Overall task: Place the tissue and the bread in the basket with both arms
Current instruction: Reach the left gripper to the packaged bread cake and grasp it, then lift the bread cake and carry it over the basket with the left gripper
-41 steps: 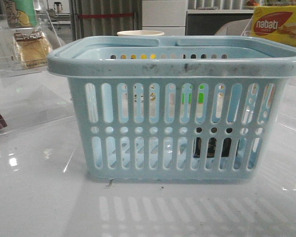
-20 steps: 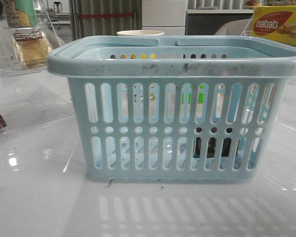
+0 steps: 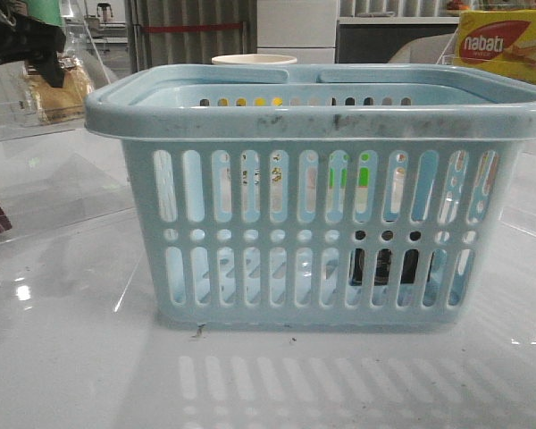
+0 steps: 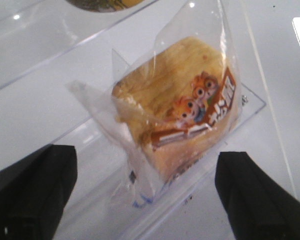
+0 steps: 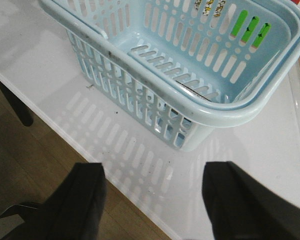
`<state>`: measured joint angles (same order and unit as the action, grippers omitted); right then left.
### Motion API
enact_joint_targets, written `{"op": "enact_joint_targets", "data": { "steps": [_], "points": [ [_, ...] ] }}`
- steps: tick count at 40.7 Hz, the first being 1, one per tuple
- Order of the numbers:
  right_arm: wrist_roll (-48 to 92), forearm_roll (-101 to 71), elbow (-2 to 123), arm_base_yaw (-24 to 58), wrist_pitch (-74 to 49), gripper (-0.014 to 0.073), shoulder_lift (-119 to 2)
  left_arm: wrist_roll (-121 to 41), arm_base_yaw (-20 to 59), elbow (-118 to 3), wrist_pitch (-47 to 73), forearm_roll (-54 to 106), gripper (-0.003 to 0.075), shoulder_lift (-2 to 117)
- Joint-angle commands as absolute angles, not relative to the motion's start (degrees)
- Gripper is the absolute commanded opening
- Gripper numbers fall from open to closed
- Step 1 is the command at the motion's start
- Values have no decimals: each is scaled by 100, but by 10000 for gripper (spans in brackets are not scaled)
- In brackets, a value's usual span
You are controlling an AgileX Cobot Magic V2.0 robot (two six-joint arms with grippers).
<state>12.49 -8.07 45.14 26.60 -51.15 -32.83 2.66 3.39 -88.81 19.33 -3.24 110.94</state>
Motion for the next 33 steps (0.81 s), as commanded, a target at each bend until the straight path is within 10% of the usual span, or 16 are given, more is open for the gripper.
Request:
{"op": "enact_joint_targets", "data": {
  "steps": [1, 11, 33],
  "points": [
    [1312, -789, 4664, 2664, -4758, 519, -3294, 312, 335, -9164, 999, -265, 615, 11031],
    [1312, -789, 4664, 2664, -4758, 519, -3294, 312, 335, -9164, 424, -236, 603, 11311],
    [1312, -789, 4664, 2664, -4758, 519, -3294, 312, 335, -9164, 540, -236, 168, 11251]
  ]
}}
